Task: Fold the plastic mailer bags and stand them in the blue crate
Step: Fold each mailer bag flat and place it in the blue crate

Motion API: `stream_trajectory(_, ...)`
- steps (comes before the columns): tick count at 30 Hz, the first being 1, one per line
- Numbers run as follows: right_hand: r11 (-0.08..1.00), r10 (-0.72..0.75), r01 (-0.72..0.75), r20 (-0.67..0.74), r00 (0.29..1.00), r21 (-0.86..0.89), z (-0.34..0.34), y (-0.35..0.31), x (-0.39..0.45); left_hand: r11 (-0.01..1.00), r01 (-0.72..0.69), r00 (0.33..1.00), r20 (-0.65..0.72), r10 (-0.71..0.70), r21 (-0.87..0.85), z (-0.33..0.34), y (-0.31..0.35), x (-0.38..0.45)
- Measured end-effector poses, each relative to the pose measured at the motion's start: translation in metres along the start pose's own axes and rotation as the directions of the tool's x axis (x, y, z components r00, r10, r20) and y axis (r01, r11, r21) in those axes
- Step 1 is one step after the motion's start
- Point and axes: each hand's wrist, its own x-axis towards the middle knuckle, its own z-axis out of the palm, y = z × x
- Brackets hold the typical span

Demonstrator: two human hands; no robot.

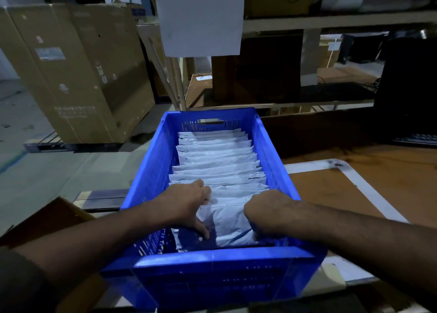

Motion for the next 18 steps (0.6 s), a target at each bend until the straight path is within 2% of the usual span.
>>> stream_trajectory(3,0.999,0.009,-0.007,-0.039,0.999,0.044,-0.006,0.003,-0.003,0.998,0.029,0.998,0.051,-0.026,-0.059,-0.002,-0.004,-0.003)
stream_trajectory(5,0.998,-0.003,0.007,-0.064,0.998,0.061,-0.007,0.001,-0.005,1.0,0.013,0.998,0.069,-0.014,0.019,0.004,0.0,-0.007)
stream_trajectory(8,0.999,-0.041,0.041,-0.017,0.999,0.014,0.002,-0.005,-0.007,0.983,-0.048,0.996,0.077,0.035,0.179,0.013,0.013,-0.013)
stream_trajectory(11,0.998,-0.064,0.064,0.002,0.998,-0.021,0.006,-0.006,-0.01,0.985,-0.051,0.998,0.042,0.045,0.167,0.004,0.013,-0.016)
stream_trajectory(15,0.997,-0.065,0.064,-0.016,0.998,-0.03,0.0,-0.004,-0.014,0.977,-0.049,0.997,0.062,0.037,0.209,-0.006,0.01,-0.021)
stream_trajectory(18,0.996,-0.085,0.086,0.028,0.996,-0.026,-0.001,-0.005,-0.015,0.973,-0.067,0.997,0.052,0.056,0.22,0.001,0.01,-0.024)
